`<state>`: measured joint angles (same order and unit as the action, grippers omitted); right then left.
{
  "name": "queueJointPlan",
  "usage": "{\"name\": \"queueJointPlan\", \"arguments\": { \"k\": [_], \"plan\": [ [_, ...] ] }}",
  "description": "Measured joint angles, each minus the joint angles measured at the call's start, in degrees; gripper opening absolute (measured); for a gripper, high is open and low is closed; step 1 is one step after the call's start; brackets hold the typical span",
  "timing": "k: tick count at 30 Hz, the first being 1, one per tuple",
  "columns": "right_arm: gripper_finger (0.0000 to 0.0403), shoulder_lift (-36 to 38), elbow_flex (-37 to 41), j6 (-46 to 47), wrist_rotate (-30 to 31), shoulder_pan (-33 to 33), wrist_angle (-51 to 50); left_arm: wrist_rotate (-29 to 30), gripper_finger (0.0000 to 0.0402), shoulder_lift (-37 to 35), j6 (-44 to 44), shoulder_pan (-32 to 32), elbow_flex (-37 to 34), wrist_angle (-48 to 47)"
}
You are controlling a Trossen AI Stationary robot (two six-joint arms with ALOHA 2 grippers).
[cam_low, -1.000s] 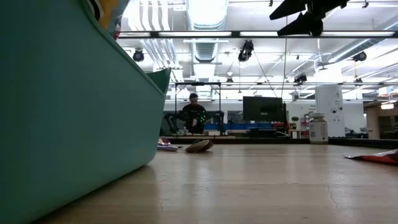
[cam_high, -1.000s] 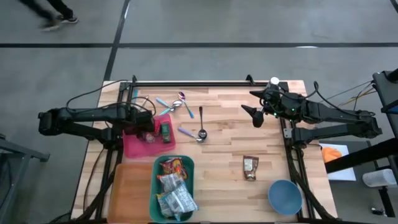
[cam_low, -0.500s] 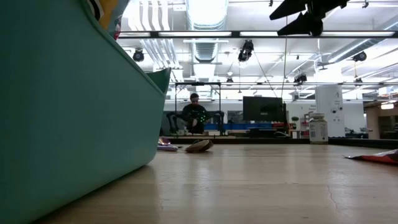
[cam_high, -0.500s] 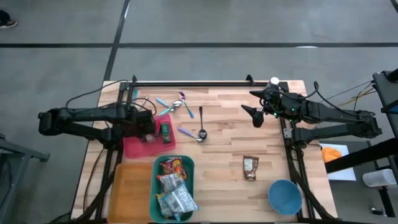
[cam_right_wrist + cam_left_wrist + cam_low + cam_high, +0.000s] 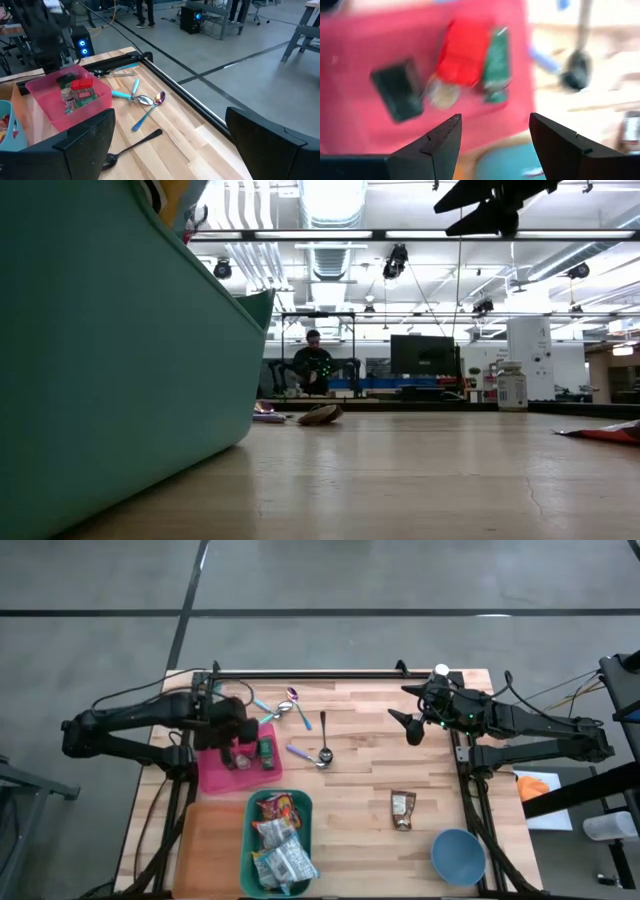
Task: Pick & Place Food Item
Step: Put the white seasoning bottle into the pink bin
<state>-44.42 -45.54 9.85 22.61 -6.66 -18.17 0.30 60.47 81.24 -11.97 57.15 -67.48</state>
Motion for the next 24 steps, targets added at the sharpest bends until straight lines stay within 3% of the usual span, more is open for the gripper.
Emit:
{"name": "queueJointPlan", "arguments": {
  "k": [6, 10, 14, 18, 24],
  "plan": [
    [0.0376, 0.0, 0.0, -2.5, -0.1, 0.0, 0.0, 11.1, 0.0235, 0.0, -15.1, 0.0, 8.1, 7.2],
    [0.0376, 0.0, 0.0, -2.5, -0.1, 0.0, 0.0, 16.4, 0.0235, 0.0, -33.8, 0.0, 10.6, 22.5],
    [0.0376, 0.0, 0.0, -2.4, -0.1, 0.0, 0.0, 17.3, 0.0235, 0.1, -52.1, 0.0, 9.8, 40.6],
    [0.0376, 0.0, 0.0, -2.3, -0.1, 0.0, 0.0, 19.7, 0.0235, 0.8, -68.6, -0.2, 9.2, 53.0],
    [0.0376, 0.0, 0.0, 3.0, -0.3, 0.0, -0.6, 23.9, 0.0235, 0.7, -73.6, -1.5, 9.2, 54.7]
  ]
}}
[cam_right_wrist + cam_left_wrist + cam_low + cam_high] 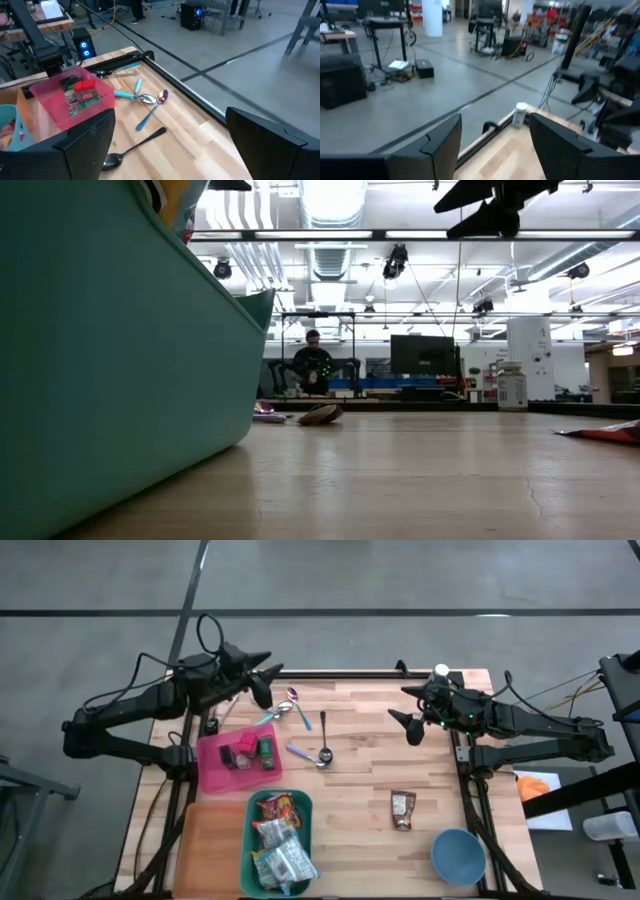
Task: Pick & Place Food Item
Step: Put the white seasoning bottle into the pink bin
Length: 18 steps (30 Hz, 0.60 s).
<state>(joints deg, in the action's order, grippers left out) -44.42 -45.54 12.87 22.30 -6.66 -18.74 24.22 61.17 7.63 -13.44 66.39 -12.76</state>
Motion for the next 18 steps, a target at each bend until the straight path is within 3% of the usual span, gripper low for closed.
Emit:
{"name": "queueJointPlan", "arguments": {
  "k": [8, 18],
  "plan": [
    [0.0376, -0.4, 0.0, 2.9, -4.3, 0.0, -0.3, -0.2, 0.0236, 0.5, -0.2, -0.2, 0.0, -1.5],
    [0.0376, -1.1, 0.0, 0.8, -4.3, 0.0, -0.3, -0.2, 0.0236, 0.5, -0.2, -0.2, 0.0, -1.5]
  ]
}}
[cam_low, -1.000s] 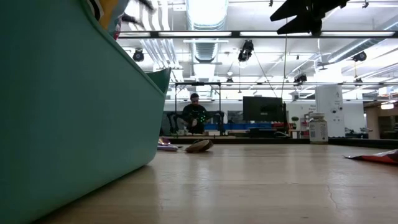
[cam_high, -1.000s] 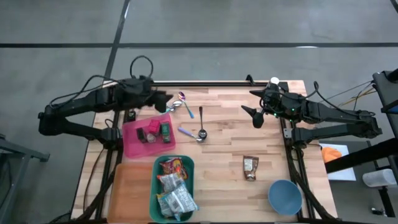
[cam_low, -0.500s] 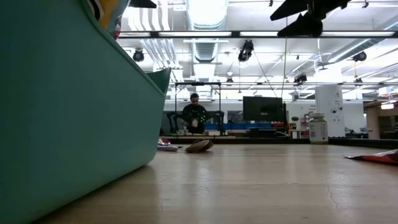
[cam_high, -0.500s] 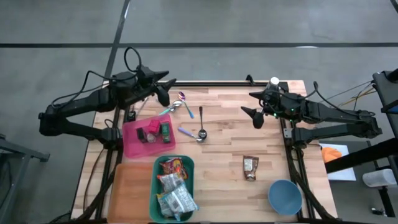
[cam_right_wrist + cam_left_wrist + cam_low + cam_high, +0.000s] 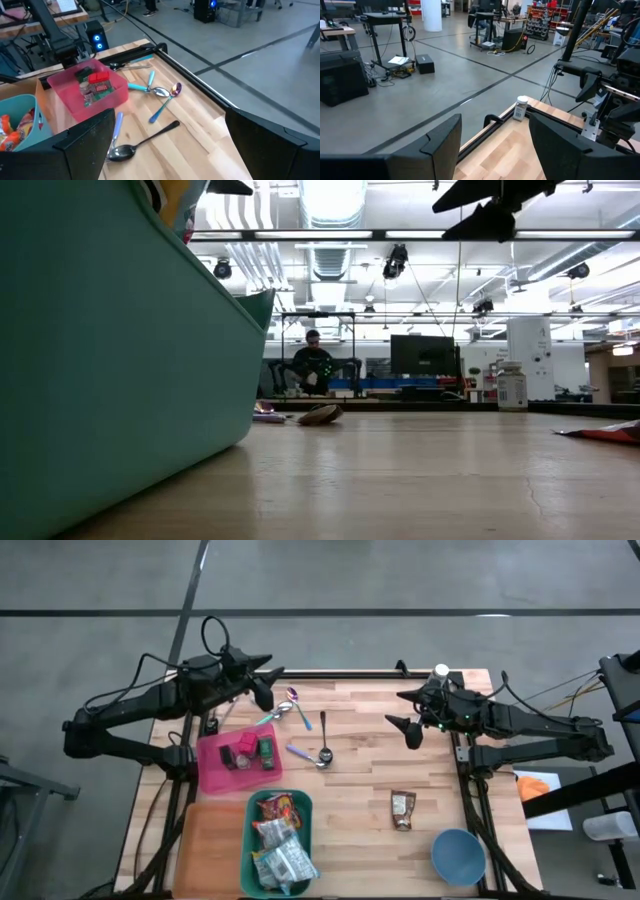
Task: Pick & Place Food Item
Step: Put the white seasoning bottle into the pink bin
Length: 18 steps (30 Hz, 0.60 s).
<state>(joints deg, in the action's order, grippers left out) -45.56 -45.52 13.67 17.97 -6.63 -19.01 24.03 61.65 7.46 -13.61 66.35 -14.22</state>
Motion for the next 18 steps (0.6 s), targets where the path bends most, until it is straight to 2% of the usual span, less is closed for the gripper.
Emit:
{"name": "queueJointPlan", "arguments": {
  "k": [5, 8, 14, 18],
  "plan": [
    [0.0376, 0.0, 0.0, -0.3, 0.0, 0.0, 2.1, 0.0, 0.0236, 0.0, 0.0, 0.0, 0.0, -0.4],
    [0.0376, 0.1, -0.4, 3.1, 0.0, 0.0, 1.0, 0.0, 0.0236, 0.0, 0.0, 0.0, 0.0, -1.6],
    [0.0376, -0.9, -7.6, 9.9, 0.1, -0.7, -11.1, 0.0, 0.0236, 0.0, 0.0, 0.0, 0.0, -5.6],
    [0.0376, -3.6, -15.2, 10.3, 0.4, -1.7, -21.2, 0.0, 0.0236, 0.0, 0.1, 0.0, -0.1, -8.9]
  ]
}}
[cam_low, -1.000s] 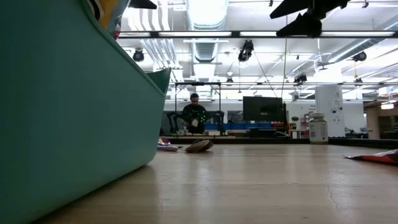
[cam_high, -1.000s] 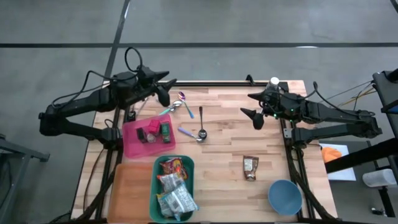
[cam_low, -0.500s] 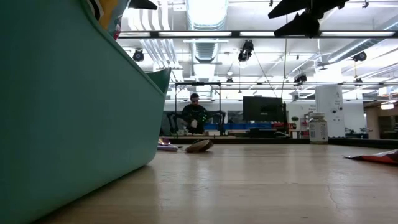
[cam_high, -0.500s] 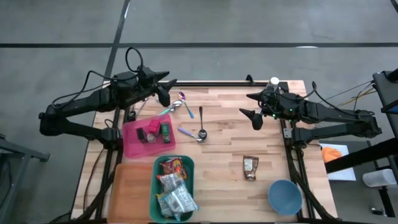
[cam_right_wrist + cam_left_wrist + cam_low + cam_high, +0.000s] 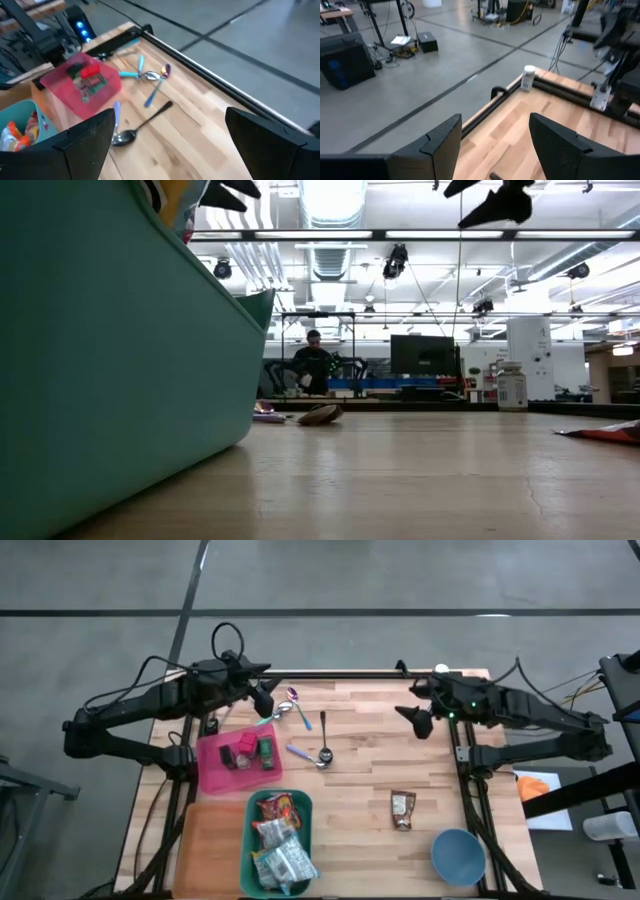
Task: Pick & Place Food Item
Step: Put the white seasoning bottle into the pink bin
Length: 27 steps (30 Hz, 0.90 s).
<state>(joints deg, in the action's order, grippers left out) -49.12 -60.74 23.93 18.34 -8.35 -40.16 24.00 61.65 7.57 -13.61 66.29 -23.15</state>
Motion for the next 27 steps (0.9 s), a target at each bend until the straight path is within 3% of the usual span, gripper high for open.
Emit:
{"name": "queueJointPlan", "arguments": {
  "k": [15, 27],
  "plan": [
    [0.0376, -14.8, -20.9, -1.2, -0.3, -5.5, -27.5, 0.0, 0.0236, 0.1, 0.4, 0.0, 0.0, 2.2],
    [0.0376, -26.1, -26.2, -0.7, -0.4, -17.7, -41.2, 0.0, 0.0235, 0.1, 0.4, 0.0, 0.0, 2.0]
  ]
}}
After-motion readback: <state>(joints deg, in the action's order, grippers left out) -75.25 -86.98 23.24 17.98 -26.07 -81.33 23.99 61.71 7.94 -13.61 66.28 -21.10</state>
